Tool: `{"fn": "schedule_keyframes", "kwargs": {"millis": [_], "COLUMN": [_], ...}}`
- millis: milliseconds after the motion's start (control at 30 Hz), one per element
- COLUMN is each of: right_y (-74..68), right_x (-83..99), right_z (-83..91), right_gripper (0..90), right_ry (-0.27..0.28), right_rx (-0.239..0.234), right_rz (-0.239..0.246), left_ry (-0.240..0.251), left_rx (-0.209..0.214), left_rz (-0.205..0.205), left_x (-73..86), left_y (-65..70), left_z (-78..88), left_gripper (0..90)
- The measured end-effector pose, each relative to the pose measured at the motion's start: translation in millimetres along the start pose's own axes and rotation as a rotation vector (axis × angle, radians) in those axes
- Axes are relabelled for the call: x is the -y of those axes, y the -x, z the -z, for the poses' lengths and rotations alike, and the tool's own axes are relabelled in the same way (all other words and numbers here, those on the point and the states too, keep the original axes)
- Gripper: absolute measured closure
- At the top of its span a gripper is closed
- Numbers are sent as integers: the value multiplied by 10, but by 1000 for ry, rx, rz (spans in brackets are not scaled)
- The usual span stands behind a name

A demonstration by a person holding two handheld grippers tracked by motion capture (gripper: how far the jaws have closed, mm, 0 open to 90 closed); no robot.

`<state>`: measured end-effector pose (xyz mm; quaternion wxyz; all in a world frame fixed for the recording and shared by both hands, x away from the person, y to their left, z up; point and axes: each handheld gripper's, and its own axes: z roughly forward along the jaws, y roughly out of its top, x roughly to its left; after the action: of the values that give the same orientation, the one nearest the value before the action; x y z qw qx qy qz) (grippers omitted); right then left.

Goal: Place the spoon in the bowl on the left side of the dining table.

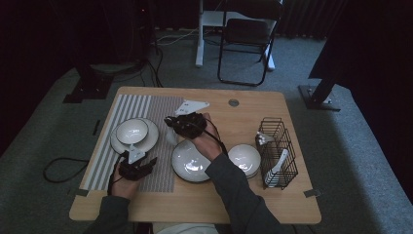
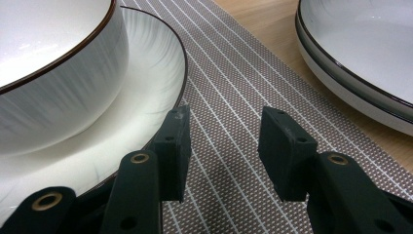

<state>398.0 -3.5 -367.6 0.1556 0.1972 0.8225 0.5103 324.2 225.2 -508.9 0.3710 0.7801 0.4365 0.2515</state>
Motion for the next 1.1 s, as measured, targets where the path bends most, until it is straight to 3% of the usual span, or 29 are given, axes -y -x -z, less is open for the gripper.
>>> {"fn": "schedule_keyframes", "kwargs": {"millis": [300, 700, 1100], "right_y": [1, 79, 12], "right_x": [-64, -153, -292], "right_z": [-110, -253, -565], "right_gripper": [847, 847, 847], "right_ry": [13, 9, -16], "right_rx": [-29, -34, -46], "right_rz": [12, 11, 41], "left_ry": [-2, -1, 2], "left_rx": [2, -4, 0], "left_rz": [-3, -5, -3], "left_x": [-2, 0, 0], "left_y": [0, -8, -3], "left_z": [-3, 6, 9], "left_gripper": [561, 562, 562]}}
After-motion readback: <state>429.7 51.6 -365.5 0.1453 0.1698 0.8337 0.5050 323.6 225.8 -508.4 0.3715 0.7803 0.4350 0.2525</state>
